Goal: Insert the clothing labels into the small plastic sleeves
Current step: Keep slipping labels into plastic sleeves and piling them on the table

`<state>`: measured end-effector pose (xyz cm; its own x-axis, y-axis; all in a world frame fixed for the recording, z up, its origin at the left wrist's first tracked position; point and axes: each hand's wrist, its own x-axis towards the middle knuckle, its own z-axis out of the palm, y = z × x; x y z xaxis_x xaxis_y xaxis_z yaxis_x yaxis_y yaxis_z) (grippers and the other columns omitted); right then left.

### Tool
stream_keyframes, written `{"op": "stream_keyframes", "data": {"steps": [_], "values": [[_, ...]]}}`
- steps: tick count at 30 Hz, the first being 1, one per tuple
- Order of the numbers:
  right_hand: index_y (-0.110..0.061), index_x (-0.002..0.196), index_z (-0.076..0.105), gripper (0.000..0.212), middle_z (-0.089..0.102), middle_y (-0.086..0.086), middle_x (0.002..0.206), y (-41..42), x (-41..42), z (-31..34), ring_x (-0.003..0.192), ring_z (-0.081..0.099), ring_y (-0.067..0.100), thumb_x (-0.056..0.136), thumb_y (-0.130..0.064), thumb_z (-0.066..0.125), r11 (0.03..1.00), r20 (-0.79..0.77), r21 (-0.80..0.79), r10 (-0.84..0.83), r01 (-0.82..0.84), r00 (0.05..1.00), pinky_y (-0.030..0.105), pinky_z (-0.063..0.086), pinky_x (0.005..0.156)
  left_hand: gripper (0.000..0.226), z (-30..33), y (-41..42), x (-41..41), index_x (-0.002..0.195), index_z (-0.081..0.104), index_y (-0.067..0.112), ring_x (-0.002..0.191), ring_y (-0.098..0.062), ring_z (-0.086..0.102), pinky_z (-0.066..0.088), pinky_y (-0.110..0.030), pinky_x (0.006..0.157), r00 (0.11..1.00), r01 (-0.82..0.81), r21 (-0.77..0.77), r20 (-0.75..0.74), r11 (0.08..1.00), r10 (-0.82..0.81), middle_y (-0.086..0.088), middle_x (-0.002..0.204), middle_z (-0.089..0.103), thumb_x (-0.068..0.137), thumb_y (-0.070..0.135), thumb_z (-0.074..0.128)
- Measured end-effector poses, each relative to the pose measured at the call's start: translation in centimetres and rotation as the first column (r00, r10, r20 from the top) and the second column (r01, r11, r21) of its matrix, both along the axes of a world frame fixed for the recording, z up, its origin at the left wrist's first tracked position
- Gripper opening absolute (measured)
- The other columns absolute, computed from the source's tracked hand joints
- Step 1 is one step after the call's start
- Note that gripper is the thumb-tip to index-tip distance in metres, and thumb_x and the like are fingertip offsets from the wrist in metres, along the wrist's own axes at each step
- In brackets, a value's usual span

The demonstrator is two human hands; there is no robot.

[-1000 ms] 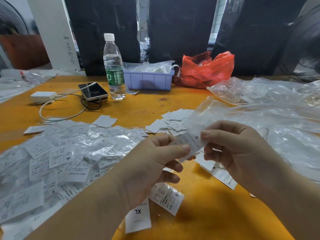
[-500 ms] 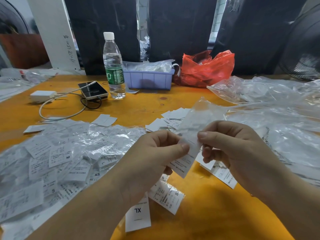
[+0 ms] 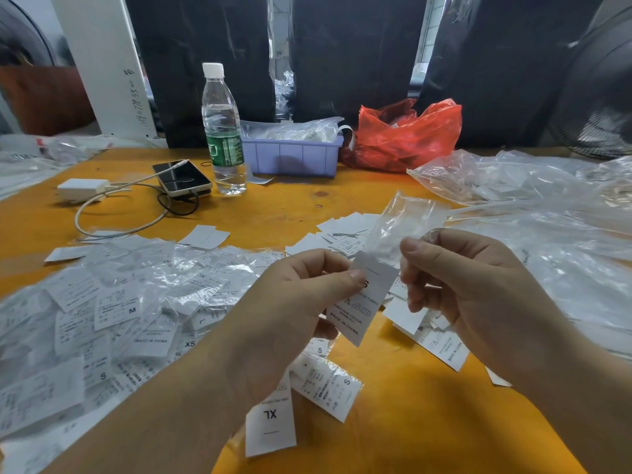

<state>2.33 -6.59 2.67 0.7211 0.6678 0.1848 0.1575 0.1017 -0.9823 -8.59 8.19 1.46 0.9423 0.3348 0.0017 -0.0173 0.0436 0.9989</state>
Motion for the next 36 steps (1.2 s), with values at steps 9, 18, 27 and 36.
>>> {"op": "stream_keyframes", "data": {"steps": [9, 18, 27, 36], "values": [[-0.007, 0.069, 0.068, 0.031, 0.063, 0.008, 0.067, 0.13, -0.03, -0.26, 0.057, 0.055, 0.018, 0.064, -0.037, 0.071, 0.999, -0.010, 0.036, -0.012, 0.013, 1.000, 0.023, 0.050, 0.052, 0.007, 0.07, 0.04, -0.04, 0.069, 0.069, 0.021, 0.061, -0.016, 0.057, 0.046, -0.024, 0.052, 0.999, 0.002, -0.085, 0.045, 0.996, 0.002, -0.006, 0.071, 0.066, 0.066, 0.027, 0.069], [-0.015, 0.064, 0.070, 0.023, 0.063, 0.006, 0.068, 0.11, -0.18, -0.34, 0.057, 0.055, 0.017, 0.064, -0.038, 0.071, 0.999, -0.020, 0.042, 0.023, -0.022, 1.000, 0.024, 0.050, 0.053, 0.009, -0.10, -0.09, 0.14, 0.076, 0.069, 0.016, 0.056, -0.013, 0.058, 0.047, -0.022, 0.047, 0.992, -0.118, -0.075, 0.031, 0.990, 0.121, -0.005, 0.072, 0.066, 0.084, 0.016, 0.067], [-0.013, 0.065, 0.072, 0.022, 0.062, 0.008, 0.069, 0.35, -0.65, -0.30, 0.057, 0.055, 0.017, 0.061, -0.035, 0.073, 0.993, -0.064, 0.030, 0.112, -0.111, 0.992, 0.025, 0.050, 0.052, 0.019, -0.22, -0.25, 0.11, 0.068, 0.071, 0.025, 0.049, -0.007, 0.056, 0.043, -0.020, 0.042, 0.980, -0.179, -0.030, 0.084, 0.983, 0.181, 0.004, 0.063, 0.064, 0.086, 0.018, 0.067], [-0.011, 0.066, 0.072, 0.025, 0.062, 0.008, 0.068, 0.37, -0.63, -0.43, 0.057, 0.055, 0.015, 0.060, -0.035, 0.073, 0.992, -0.050, -0.004, 0.124, -0.124, 0.991, 0.026, 0.050, 0.054, 0.018, -0.32, -0.42, -0.02, 0.080, 0.070, 0.021, 0.058, -0.006, 0.058, 0.045, -0.019, 0.051, 0.987, -0.133, 0.133, 0.107, 0.982, 0.119, 0.004, 0.070, 0.068, 0.073, 0.036, 0.066]]}}
